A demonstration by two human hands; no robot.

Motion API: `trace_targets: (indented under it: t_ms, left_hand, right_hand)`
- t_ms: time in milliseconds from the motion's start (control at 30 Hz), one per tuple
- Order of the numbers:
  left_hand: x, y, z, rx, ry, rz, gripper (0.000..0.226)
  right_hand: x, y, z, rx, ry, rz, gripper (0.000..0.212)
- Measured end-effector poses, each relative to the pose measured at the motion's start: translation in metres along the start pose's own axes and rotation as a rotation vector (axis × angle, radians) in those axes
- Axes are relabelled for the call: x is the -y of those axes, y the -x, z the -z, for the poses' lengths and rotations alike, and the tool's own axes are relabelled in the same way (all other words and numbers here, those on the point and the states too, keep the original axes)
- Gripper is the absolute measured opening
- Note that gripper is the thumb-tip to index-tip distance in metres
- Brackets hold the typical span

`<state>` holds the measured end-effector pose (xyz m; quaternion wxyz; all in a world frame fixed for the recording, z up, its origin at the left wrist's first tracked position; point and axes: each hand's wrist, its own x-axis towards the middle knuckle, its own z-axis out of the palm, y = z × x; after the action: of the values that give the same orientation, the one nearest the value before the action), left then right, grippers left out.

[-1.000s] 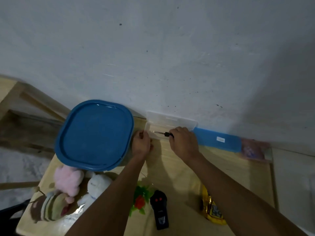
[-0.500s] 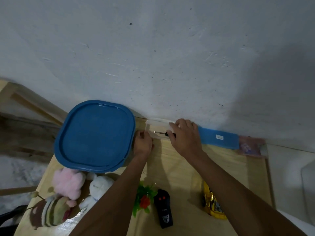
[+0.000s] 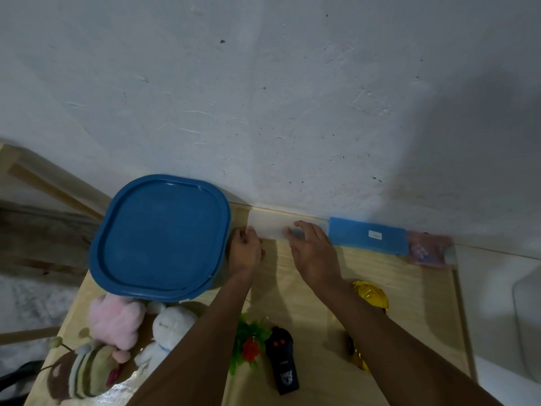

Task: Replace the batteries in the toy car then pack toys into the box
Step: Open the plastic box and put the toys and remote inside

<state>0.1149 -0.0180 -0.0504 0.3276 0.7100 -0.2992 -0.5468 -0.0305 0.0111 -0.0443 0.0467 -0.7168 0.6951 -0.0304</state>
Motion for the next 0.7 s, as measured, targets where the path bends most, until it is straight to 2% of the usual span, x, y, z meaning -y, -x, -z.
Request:
trace_targets:
  t_ms: [133,500,633,700]
  left_hand:
    - [-0.002,-0.002,-0.002,-0.026,-0.035,-0.021,0.029]
    - [-0.015,-0.020,-0.010,-0.064,-0.080,-0.004,0.026]
    - [-0.020,-0.017,-0.009,-0.048,-0.070,0.023,0.028]
    - [-0.024,-0.011,-0.007,-0.012,-0.074,0.028,0.036]
  right_hand:
    - [-0.001,-0.003,-0.001,0.037,-0.013,-0.018,0.062]
    - [-0.008,-0.022,0.002,0.043,-0.055,-0.010,0.059]
    - [-0.009,-0.022,0.003,0.001,-0.074,0.005,0.052]
    - [-0.010,-0.023,0.010,0.042,-0.130,0.002,0.044]
